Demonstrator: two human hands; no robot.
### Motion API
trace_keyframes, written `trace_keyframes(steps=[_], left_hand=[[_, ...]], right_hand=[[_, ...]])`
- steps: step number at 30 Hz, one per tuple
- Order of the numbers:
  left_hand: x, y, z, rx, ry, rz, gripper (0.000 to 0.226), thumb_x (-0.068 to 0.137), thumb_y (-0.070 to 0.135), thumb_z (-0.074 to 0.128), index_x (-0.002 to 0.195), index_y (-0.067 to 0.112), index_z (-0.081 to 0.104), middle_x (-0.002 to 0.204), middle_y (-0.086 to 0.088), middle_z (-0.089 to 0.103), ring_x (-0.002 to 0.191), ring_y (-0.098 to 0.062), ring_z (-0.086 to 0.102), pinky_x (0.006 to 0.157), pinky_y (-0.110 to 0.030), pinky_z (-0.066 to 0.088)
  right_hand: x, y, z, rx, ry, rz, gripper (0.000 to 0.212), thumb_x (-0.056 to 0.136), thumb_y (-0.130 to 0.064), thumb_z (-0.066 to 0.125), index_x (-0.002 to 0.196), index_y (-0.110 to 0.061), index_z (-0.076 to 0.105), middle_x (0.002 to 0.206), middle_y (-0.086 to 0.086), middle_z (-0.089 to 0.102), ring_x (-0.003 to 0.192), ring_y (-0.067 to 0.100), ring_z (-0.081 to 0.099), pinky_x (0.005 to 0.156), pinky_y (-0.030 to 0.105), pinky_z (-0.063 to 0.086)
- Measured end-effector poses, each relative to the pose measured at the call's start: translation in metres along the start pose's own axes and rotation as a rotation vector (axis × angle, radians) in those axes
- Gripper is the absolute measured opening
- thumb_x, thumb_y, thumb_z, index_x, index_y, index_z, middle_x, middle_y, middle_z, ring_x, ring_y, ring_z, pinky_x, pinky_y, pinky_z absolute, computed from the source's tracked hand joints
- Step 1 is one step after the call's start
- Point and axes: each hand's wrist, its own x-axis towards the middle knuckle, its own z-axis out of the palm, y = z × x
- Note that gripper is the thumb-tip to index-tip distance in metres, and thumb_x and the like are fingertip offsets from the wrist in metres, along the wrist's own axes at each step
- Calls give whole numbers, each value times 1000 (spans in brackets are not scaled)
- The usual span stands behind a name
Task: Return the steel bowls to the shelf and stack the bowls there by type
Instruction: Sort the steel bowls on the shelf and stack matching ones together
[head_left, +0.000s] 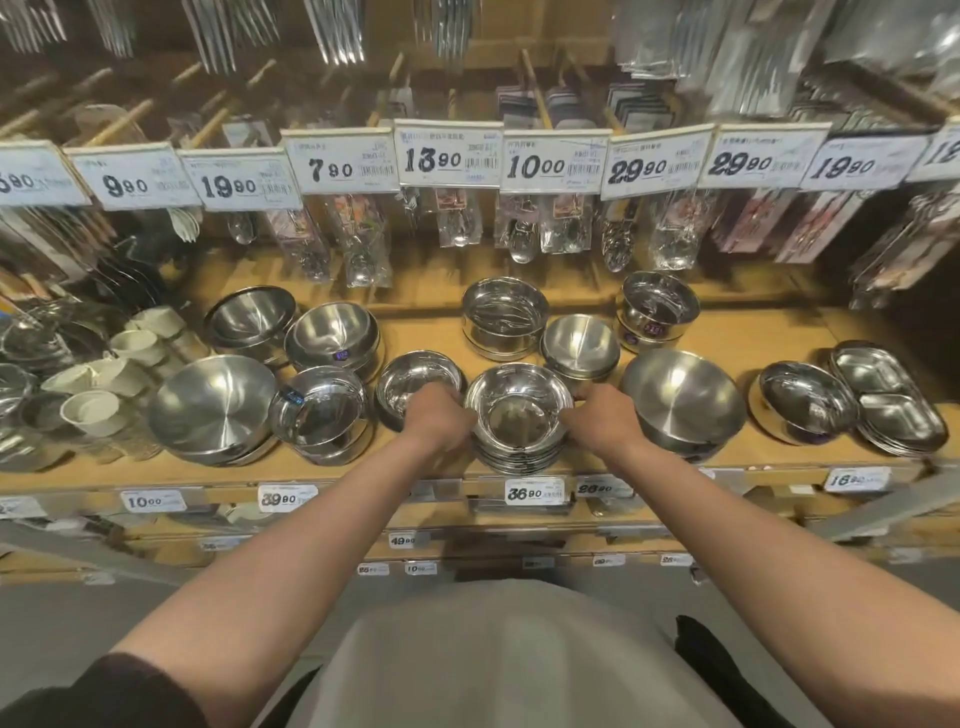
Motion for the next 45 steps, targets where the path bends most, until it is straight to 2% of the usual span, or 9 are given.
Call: trace_keyframes(steps=[4, 14, 17, 22, 27, 31, 35, 39, 45], left_hand=[[0, -1, 3, 30, 5, -5, 7, 86, 0, 64, 85, -4, 70, 96, -20, 73, 91, -37, 72, 84, -47, 62], [-9, -1, 16, 10, -106, -68, 74, 95, 10, 63, 158, 12, 24, 153, -16, 45, 124, -33, 61, 94, -37, 58], [-2, -1, 19, -155, -150, -101, 64, 97, 8, 60, 154, 15, 32, 141, -16, 55, 93, -26, 73, 70, -32, 63], [3, 10, 24, -322, -199, -35, 22, 93, 8, 60, 102, 28, 62, 114, -9, 71, 90, -21, 73, 74, -34, 65], [0, 2, 10, -312, -266, -22, 19, 94, 22, 63, 112, 28, 62, 103, 4, 68, 83, -11, 67, 67, -22, 59], [-11, -15, -28, -307, -156, -36, 16, 90, 32, 66, 105, 33, 60, 96, 11, 70, 84, -12, 73, 78, -32, 64], [-12, -34, -72, -307, 53, -76, 18, 97, 13, 60, 112, 21, 66, 97, -1, 73, 75, -21, 73, 84, -45, 62], [-11, -56, -107, -323, 282, -85, 17, 94, 9, 56, 95, 20, 69, 80, 1, 71, 63, -16, 66, 67, -36, 59], [-5, -105, -132, -311, 572, -333, 20, 85, 32, 74, 90, 14, 68, 86, -8, 74, 84, -34, 72, 82, -48, 60]], right_hand=[[1, -1, -1, 18, -21, 5, 26, 89, -17, 61, 110, -8, 72, 101, 13, 73, 95, 32, 68, 82, 39, 57], [4, 12, 13, 475, -236, 274, 25, 97, -17, 58, 116, 0, 59, 109, 21, 70, 82, 33, 75, 70, 42, 64], [9, 18, 12, 577, -211, 297, 17, 98, -15, 58, 108, -2, 61, 103, 20, 71, 69, 27, 74, 59, 33, 60], [19, 25, 3, 607, -182, 321, 14, 100, -17, 55, 107, -6, 61, 102, 19, 73, 72, 28, 72, 49, 26, 55], [12, 18, 0, 485, -172, 286, 27, 98, -23, 60, 119, -6, 61, 107, 14, 71, 92, 29, 70, 58, 27, 55], [-2, 5, -13, -13, 95, 4, 33, 93, -25, 63, 117, -2, 63, 103, 16, 69, 97, 36, 63, 75, 35, 45], [-13, -30, -16, -51, 195, -206, 47, 92, -18, 66, 135, -2, 57, 122, 19, 62, 111, 34, 58, 87, 34, 42], [-14, -68, 5, 84, 60, -319, 31, 93, -16, 64, 124, -11, 64, 100, 1, 69, 80, 9, 60, 64, 6, 36], [-14, -86, 35, 113, -203, -323, 30, 96, -23, 58, 126, -20, 62, 87, -16, 62, 73, -3, 58, 57, 7, 39]])
